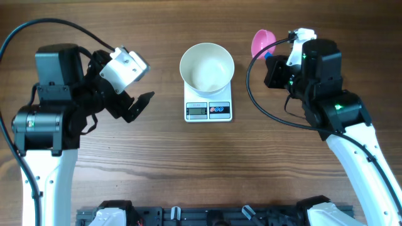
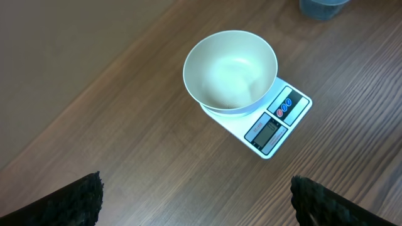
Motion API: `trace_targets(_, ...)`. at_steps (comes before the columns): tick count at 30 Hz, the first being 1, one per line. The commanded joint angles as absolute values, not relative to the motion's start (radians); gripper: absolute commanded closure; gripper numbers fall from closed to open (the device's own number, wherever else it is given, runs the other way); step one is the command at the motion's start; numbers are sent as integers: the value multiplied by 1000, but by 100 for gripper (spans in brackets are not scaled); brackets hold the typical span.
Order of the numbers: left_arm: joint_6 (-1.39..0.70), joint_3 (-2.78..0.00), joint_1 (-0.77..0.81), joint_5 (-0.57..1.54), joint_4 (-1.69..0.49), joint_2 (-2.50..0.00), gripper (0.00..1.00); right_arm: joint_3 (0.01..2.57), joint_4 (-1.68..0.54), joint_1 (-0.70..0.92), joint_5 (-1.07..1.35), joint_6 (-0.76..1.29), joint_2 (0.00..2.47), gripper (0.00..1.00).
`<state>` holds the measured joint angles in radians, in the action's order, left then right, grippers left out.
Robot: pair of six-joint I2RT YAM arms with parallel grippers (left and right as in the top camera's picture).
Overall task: Scoop item into bowl and weigh 150g on scale
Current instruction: 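Move the right gripper with the pink scoop over the bean tub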
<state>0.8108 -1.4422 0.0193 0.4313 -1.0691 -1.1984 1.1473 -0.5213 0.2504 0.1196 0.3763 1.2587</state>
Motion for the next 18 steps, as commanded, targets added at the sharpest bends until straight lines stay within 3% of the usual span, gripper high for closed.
trace_targets(1,831,-1453,17,424,-1066,-1224,0,1165,-510,247,154,329,1268,96)
trace_targets(10,831,-1453,17,414,-1099,-1240,0,1165,-532,247,155,228,1268,96)
trace_targets(18,837,-1453,17,464,-1271,-1239,0,1165,-548,247,155,199,1268,96)
